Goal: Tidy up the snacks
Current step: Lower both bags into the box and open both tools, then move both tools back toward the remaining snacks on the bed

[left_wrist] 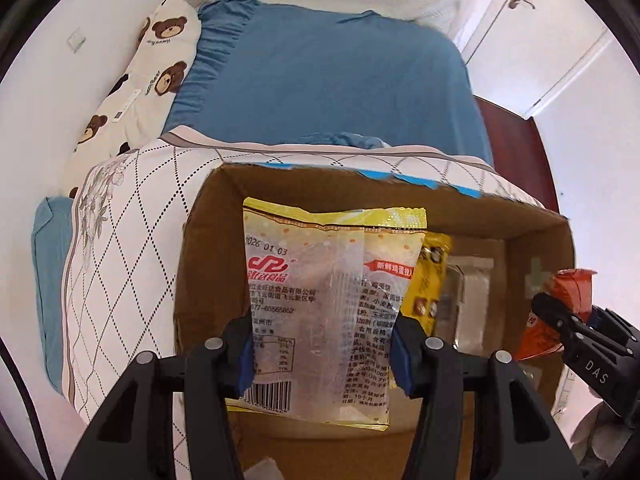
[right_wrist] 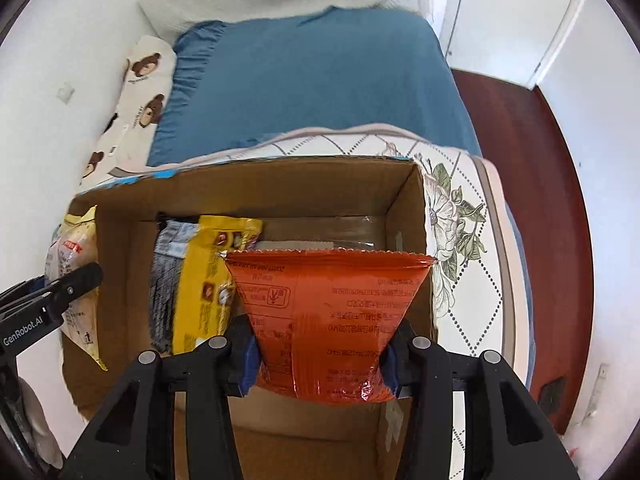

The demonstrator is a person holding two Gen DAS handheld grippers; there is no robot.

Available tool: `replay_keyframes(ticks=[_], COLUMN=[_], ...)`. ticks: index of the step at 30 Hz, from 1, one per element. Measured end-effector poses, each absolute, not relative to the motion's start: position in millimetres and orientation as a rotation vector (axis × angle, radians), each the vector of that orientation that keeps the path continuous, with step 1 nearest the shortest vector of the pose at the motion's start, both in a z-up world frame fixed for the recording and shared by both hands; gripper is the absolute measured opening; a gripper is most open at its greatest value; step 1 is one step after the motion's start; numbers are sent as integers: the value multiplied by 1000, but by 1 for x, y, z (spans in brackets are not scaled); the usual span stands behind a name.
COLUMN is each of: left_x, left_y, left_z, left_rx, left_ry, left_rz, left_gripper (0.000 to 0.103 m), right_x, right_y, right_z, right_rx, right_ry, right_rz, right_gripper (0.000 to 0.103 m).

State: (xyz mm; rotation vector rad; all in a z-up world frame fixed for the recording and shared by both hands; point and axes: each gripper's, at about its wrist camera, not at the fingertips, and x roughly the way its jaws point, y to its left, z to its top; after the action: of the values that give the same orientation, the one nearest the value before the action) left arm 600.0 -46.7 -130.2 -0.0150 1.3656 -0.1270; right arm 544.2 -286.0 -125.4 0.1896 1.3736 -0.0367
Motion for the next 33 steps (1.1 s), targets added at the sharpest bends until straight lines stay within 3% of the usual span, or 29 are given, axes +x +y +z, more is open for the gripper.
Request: replay_keyframes(ticks=[1,2,3,22,33], left_x=[603,607,610,568,486], left_y=[-46,-45,-44,-54,-49], left_z=[-133,-136,-138,-134,-95], left_rx=[-16,-17,-20,66,91], left_ry=[1364,1360,1353,1238,1084], left_rz=[-119,-101,-101,-139,-164], left_gripper=[64,82,92,93,93], right_x=[551,556,559,516,446], right_y=[-289,-290,-291,-273,-258], right_z=[-133,-139,-141,-139,-90], right_rx=[201,200,194,149,100], right_ry=[1397,1399,1397,1334,1153], right_rz=[-45,-61,-65,-76,-83], right_gripper=[71,87,91,91,91])
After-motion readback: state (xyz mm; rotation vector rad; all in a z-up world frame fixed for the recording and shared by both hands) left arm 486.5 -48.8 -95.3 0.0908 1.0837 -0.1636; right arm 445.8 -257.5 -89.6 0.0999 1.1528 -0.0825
